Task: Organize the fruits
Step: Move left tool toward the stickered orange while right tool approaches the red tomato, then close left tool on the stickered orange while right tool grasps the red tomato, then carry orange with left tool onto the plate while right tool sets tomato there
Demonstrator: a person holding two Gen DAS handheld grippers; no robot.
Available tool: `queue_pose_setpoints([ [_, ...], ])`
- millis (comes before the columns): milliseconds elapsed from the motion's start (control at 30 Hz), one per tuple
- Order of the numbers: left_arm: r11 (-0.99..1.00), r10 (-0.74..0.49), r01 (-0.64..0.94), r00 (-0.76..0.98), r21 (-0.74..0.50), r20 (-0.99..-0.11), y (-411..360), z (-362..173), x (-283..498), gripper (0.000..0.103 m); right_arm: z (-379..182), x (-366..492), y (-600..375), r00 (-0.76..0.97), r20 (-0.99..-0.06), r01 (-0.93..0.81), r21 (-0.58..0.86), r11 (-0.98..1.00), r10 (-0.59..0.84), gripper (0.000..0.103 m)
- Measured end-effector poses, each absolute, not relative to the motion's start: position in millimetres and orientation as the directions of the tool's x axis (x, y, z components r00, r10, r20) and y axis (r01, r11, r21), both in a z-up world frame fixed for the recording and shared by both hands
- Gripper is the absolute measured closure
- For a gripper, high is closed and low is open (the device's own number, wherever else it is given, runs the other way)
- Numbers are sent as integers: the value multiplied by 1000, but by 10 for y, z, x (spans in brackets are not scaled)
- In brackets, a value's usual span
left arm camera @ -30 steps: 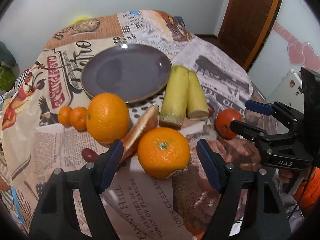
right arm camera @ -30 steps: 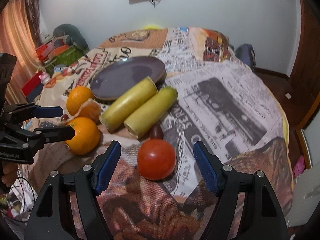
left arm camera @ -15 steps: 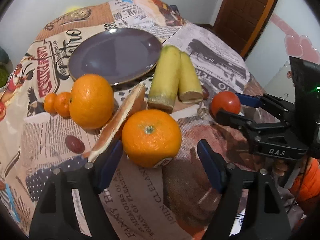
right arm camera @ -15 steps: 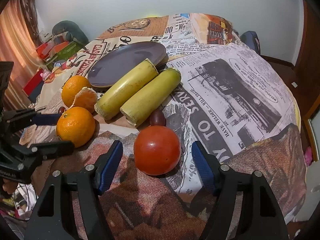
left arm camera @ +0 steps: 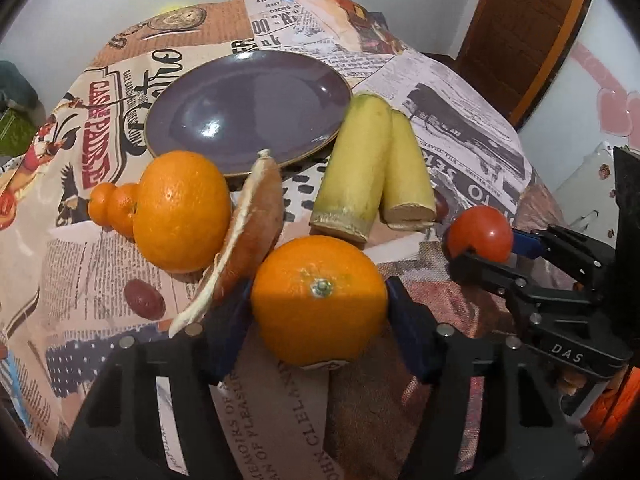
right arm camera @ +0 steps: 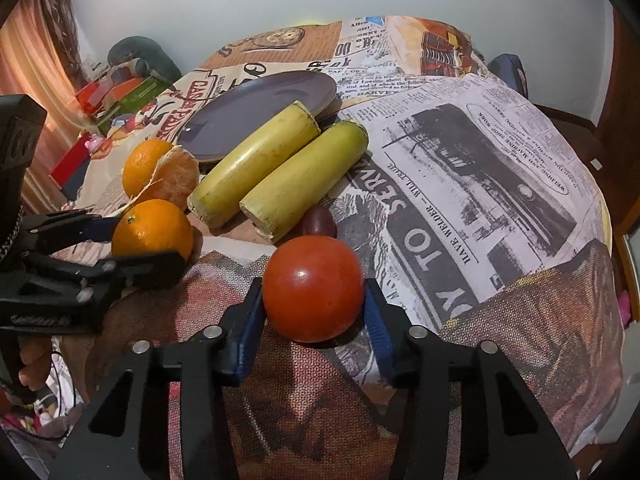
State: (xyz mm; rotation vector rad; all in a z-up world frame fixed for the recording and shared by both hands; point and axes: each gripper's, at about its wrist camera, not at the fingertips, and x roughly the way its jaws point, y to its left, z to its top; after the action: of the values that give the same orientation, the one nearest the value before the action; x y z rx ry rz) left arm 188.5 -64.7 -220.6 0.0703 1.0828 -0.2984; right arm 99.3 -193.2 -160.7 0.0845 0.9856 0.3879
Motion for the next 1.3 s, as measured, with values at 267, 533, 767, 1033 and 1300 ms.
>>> queue_pose_setpoints([
  [267, 958, -202, 278, 473, -72, -857, -649, -2057, 1849, 38, -1471, 970, -1895, 518, -781, -292, 221, 930, 348, 60],
  [533, 964, -218, 251, 571, -85, -792, -520, -1630, 1849, 38, -1159, 1028, -1819, 581, -737, -315, 186, 931, 344, 60],
  [767, 979, -186, 181, 645, -89, -741, -256, -1359, 1953, 38, -909, 1182, -1702, 633, -694, -339, 150, 929, 343, 60],
  [1033, 991, -130, 106, 702, -78, -700, 35, -1195, 2135, 38, -703, 1430, -1583, 683, -642, -365, 113, 924, 348, 60],
  [1300, 995, -94, 55, 722, -78, -685, 237, -1140, 2422, 38, -630, 1739, -1423, 719, -607, -393, 47, 918, 338, 60],
])
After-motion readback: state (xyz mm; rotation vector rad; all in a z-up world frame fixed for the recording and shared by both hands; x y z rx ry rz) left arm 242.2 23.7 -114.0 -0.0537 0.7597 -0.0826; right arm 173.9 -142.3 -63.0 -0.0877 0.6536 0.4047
